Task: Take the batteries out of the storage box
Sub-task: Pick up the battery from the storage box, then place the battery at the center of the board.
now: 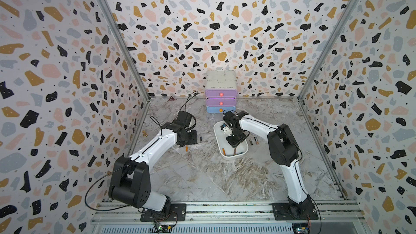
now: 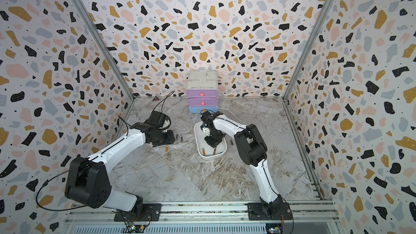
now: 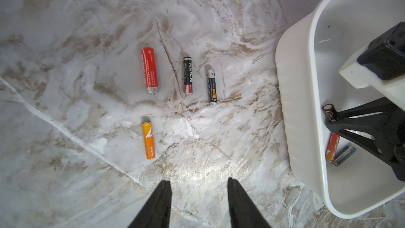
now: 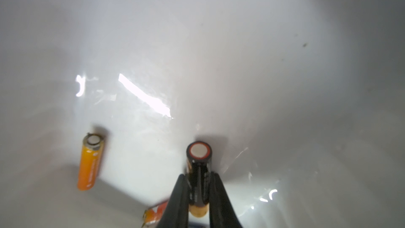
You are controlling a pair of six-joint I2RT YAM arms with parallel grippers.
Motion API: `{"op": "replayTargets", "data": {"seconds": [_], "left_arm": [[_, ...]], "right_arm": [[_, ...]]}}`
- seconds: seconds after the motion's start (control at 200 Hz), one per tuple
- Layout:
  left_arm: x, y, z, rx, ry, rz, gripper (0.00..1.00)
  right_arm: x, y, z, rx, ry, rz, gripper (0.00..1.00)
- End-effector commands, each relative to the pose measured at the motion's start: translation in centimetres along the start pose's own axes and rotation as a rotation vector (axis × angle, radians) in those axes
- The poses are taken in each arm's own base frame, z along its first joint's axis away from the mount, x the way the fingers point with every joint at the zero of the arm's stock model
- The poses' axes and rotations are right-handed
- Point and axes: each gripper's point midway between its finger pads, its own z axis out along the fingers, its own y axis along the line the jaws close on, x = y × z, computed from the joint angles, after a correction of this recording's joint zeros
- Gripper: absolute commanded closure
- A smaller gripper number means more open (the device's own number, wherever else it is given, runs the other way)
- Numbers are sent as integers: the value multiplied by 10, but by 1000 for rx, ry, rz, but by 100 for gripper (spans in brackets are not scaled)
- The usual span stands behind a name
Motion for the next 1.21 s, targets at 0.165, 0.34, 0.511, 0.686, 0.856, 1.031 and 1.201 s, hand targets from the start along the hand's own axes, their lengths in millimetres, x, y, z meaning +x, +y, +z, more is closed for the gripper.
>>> {"op": "replayTargets", "data": {"seconds": [0.165,0.34,0.511,0.686,0.856,1.031,1.201], "left_arm": [[-9,-7,-12,27,-55,5,54],[-9,-11,-15,44,-57,4,54],[-9,-18,-21,61,-53,25,54],[-2,-43,-15,162,-5,47,53],[16,-81,4,172,104,132,53],[26,-103,31,188,165,109,49],[20,-108,50,158,195,88,46]], "right_arm": [[-20,19,-72,-58,-184,45,100],[-17,14,-104,-62,-250,103,100],[3,-26,-129,5,-277,239,100],[47,-120,-118,199,-195,445,100],[82,-173,-88,333,-56,535,100],[90,-184,-59,357,17,519,100],[89,-186,-54,359,15,515,100]]}}
